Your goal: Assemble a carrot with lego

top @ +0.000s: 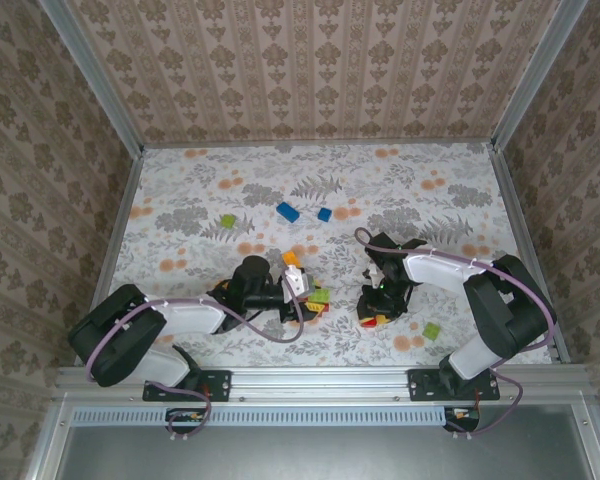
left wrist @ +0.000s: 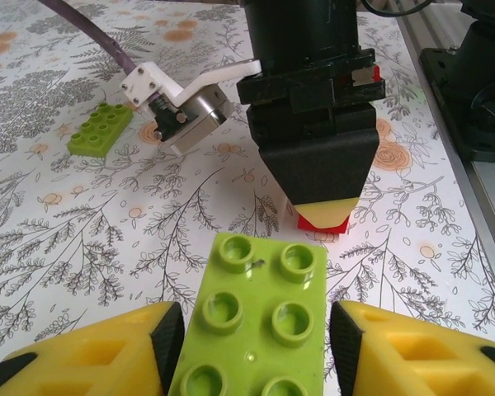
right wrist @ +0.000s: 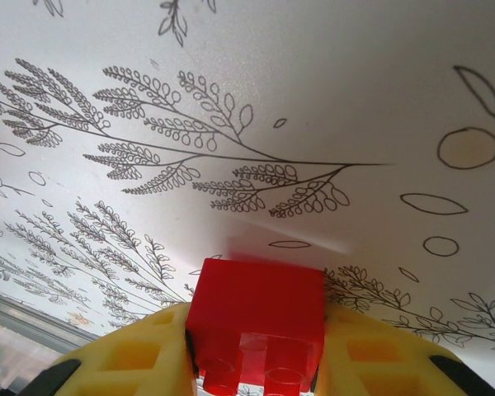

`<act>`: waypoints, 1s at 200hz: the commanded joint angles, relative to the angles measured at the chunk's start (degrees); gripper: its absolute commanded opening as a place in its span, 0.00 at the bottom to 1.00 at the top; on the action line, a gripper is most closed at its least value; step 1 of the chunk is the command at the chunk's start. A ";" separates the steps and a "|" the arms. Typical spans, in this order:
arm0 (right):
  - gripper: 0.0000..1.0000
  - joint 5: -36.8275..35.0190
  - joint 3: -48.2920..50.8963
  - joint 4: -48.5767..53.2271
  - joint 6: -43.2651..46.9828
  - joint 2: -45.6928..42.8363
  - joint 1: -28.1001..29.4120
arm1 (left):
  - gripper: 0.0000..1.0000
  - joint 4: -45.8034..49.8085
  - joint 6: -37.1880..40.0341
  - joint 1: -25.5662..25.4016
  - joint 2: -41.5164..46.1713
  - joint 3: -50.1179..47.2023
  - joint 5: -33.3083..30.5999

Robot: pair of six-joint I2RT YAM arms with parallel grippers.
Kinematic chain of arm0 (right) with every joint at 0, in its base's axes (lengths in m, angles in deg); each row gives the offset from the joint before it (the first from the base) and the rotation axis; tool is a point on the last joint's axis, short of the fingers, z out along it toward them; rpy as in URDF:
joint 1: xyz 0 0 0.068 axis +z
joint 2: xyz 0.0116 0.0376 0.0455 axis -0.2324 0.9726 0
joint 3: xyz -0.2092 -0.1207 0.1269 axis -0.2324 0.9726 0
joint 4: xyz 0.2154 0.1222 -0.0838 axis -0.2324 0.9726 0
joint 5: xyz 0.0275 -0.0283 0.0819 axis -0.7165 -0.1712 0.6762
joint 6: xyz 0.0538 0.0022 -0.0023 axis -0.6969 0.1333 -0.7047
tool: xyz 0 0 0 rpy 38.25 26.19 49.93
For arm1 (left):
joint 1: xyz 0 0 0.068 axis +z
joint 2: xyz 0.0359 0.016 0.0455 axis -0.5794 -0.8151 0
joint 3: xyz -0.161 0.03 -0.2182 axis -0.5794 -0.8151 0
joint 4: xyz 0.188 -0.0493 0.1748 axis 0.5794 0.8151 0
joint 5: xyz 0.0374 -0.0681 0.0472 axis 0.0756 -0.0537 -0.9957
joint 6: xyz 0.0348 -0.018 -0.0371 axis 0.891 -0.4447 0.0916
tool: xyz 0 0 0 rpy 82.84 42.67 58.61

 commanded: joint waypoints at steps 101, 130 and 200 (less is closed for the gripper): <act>0.28 -5.86 -9.82 8.51 -2.63 -2.13 4.26 | 0.37 2.60 1.60 -0.62 -1.12 1.17 2.79; 0.28 -6.45 -12.97 11.38 -3.64 -3.71 5.68 | 0.37 2.68 1.79 -0.57 -1.29 1.26 2.75; 0.29 -7.84 -24.91 20.10 -5.45 -5.14 8.66 | 0.38 3.21 1.70 -0.62 -1.49 1.57 2.75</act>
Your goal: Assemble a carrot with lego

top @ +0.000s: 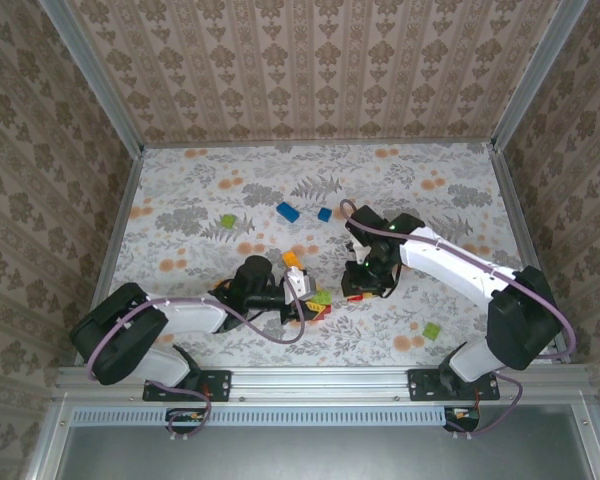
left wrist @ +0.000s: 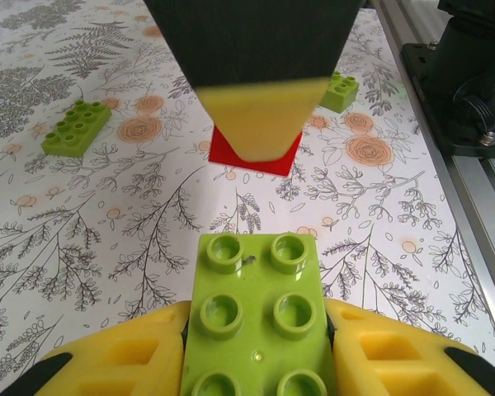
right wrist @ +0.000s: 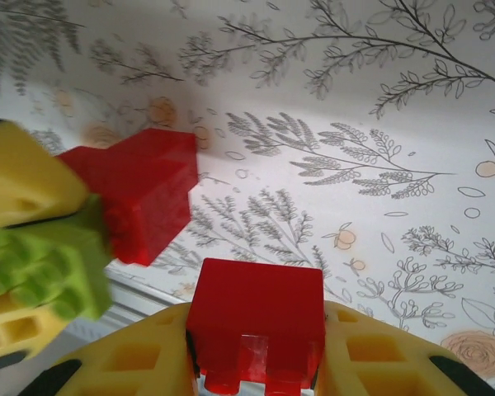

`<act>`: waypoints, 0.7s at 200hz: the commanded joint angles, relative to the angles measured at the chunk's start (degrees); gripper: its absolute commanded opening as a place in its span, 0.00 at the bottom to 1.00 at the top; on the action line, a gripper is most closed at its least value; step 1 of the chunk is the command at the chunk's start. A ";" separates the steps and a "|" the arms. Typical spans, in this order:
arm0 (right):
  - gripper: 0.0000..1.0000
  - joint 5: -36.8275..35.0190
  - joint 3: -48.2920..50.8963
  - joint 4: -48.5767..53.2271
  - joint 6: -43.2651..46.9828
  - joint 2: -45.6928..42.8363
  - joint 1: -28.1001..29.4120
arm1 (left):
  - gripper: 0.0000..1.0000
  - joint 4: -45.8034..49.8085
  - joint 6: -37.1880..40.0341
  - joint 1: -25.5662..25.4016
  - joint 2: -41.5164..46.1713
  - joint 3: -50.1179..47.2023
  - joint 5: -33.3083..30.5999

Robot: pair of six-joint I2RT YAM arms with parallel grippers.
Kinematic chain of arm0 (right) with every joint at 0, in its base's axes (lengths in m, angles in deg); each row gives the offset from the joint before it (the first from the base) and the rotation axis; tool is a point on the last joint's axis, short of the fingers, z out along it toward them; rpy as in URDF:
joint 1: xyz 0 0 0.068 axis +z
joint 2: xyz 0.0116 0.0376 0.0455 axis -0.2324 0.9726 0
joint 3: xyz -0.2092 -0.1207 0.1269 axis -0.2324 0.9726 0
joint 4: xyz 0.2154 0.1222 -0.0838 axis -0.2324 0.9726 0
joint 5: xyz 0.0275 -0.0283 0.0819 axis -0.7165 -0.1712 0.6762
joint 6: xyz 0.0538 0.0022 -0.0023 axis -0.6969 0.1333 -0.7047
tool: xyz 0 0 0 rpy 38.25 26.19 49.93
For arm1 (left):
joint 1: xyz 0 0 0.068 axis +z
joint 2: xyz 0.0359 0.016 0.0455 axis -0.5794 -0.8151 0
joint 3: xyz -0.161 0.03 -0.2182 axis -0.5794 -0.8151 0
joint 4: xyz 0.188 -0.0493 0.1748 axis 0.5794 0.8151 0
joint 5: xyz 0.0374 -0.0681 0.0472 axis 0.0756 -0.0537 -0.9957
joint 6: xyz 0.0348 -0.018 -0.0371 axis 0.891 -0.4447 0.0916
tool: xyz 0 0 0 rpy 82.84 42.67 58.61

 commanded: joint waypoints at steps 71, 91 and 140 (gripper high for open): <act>0.29 1.84 -8.11 5.34 -6.67 0.22 3.96 | 0.38 1.97 1.31 -0.40 -0.90 0.97 1.24; 0.29 1.91 -8.89 5.41 -7.28 1.38 4.78 | 0.38 1.97 1.41 -0.43 -0.89 0.89 1.20; 0.29 1.86 -10.78 5.11 -8.32 4.69 5.82 | 0.38 1.79 1.50 -0.65 -0.67 0.70 1.28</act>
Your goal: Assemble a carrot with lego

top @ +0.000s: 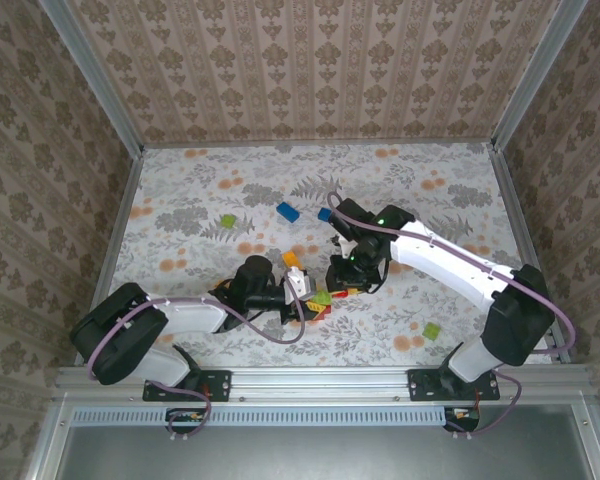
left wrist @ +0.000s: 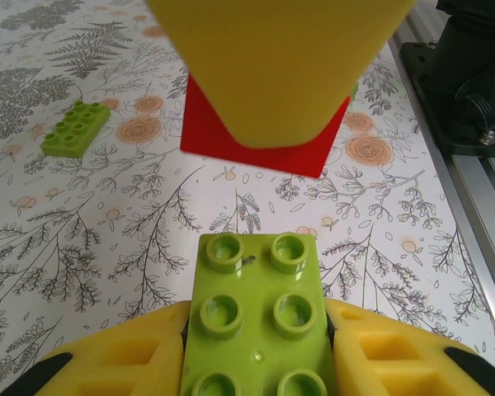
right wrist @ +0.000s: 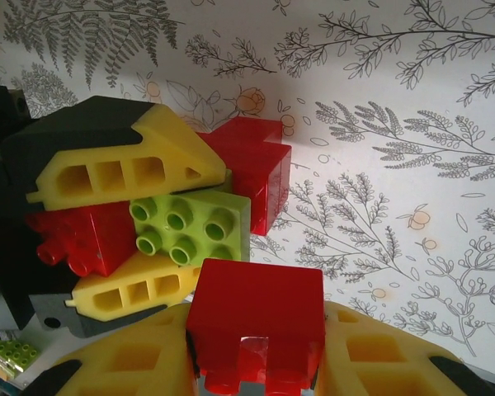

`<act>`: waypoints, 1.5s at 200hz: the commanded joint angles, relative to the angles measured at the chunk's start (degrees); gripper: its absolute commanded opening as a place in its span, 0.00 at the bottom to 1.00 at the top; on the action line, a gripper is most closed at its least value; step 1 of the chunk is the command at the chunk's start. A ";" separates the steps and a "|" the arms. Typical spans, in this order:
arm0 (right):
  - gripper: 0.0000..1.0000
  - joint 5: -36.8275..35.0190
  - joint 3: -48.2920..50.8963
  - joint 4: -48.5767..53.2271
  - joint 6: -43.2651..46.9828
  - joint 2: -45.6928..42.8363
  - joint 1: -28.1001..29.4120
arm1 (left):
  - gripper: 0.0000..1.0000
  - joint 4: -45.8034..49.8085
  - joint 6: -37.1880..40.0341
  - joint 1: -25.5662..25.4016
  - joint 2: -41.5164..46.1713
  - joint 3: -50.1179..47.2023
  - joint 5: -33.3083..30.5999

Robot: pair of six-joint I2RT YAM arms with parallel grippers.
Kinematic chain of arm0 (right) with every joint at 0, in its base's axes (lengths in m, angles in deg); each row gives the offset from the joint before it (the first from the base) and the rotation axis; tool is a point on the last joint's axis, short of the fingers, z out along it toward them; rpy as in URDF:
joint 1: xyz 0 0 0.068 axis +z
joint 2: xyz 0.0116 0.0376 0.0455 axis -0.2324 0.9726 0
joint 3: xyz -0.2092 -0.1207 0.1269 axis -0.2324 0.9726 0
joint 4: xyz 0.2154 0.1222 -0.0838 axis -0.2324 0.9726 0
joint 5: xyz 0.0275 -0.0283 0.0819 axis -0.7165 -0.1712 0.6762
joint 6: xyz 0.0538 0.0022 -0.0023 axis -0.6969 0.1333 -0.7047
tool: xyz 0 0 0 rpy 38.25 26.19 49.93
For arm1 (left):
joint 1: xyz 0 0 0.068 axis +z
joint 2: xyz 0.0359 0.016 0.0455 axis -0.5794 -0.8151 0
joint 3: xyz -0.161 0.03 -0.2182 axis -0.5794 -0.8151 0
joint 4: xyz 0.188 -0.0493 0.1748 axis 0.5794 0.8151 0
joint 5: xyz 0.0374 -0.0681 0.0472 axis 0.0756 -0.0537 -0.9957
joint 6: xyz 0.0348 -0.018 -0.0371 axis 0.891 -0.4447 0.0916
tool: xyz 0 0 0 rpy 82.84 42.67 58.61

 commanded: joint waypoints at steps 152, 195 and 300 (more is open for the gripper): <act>0.30 1.08 -5.91 6.72 0.11 7.58 1.96 | 0.38 1.62 1.49 -0.86 -0.65 0.26 0.91; 0.30 1.52 -6.18 6.95 0.23 8.88 2.48 | 0.38 1.40 1.50 -0.84 -0.98 0.20 0.68; 0.30 -1.67 -7.94 8.78 1.52 11.53 2.62 | 0.38 0.83 1.49 -0.94 -1.09 -0.27 0.73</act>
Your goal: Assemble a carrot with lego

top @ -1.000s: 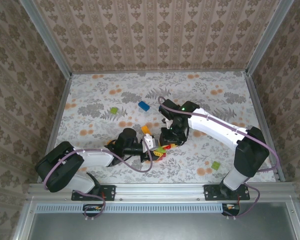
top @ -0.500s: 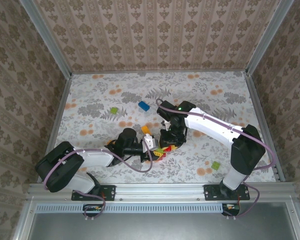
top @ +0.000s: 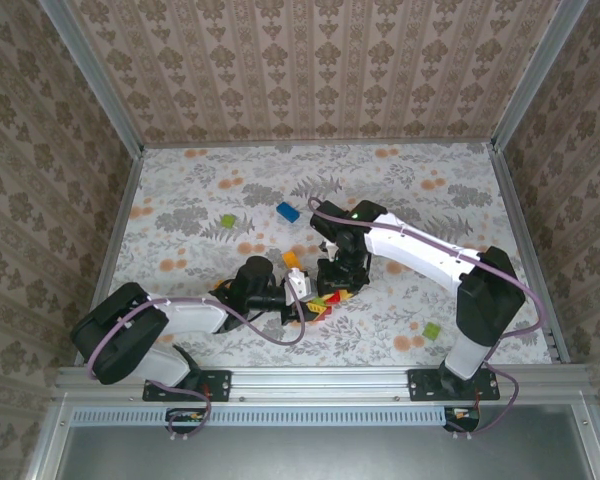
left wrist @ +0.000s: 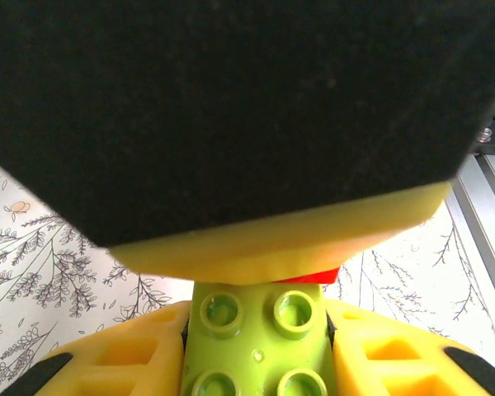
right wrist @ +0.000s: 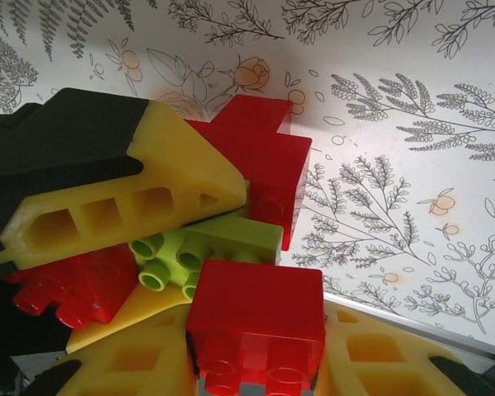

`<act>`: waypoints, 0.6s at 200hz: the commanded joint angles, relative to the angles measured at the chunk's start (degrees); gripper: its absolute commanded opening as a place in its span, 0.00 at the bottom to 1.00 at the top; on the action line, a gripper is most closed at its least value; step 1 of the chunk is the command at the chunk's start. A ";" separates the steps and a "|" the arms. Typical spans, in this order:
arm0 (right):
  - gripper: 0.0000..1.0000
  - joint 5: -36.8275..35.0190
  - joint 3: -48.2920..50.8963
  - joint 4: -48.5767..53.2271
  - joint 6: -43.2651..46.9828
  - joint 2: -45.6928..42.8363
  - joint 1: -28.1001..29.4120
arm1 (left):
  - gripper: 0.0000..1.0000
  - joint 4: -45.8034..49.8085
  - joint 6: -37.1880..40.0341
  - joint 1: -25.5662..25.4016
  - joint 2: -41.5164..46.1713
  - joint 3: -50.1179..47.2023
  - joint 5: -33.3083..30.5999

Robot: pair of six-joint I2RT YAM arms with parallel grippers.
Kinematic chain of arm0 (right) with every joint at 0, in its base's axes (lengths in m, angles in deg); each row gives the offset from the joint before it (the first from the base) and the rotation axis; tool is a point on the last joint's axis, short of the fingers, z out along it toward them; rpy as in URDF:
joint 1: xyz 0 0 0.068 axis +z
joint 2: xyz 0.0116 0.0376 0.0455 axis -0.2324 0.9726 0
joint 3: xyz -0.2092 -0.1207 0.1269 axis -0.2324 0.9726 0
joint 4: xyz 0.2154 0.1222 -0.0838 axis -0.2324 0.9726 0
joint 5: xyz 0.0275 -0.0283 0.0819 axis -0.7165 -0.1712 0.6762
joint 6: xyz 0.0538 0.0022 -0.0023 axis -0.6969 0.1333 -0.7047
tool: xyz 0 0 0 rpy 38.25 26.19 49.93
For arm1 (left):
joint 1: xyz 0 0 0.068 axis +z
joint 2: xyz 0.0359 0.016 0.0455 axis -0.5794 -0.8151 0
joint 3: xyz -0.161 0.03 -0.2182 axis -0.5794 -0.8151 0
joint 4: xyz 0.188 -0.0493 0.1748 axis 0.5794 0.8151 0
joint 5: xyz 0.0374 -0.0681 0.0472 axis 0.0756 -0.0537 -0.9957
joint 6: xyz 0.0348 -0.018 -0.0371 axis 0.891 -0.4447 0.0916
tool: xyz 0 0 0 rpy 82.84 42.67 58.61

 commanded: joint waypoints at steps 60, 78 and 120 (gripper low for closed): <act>0.30 -5.96 -3.17 5.65 2.47 4.52 0.45 | 0.38 1.04 0.90 -0.53 -0.83 -0.44 0.64; 0.29 -6.19 -3.58 5.53 2.34 4.90 0.43 | 0.37 1.05 0.99 -0.49 -0.88 -0.43 0.57; 0.30 -6.25 -3.48 5.10 2.06 5.66 0.47 | 0.37 1.09 0.99 -0.50 -1.01 -0.36 0.64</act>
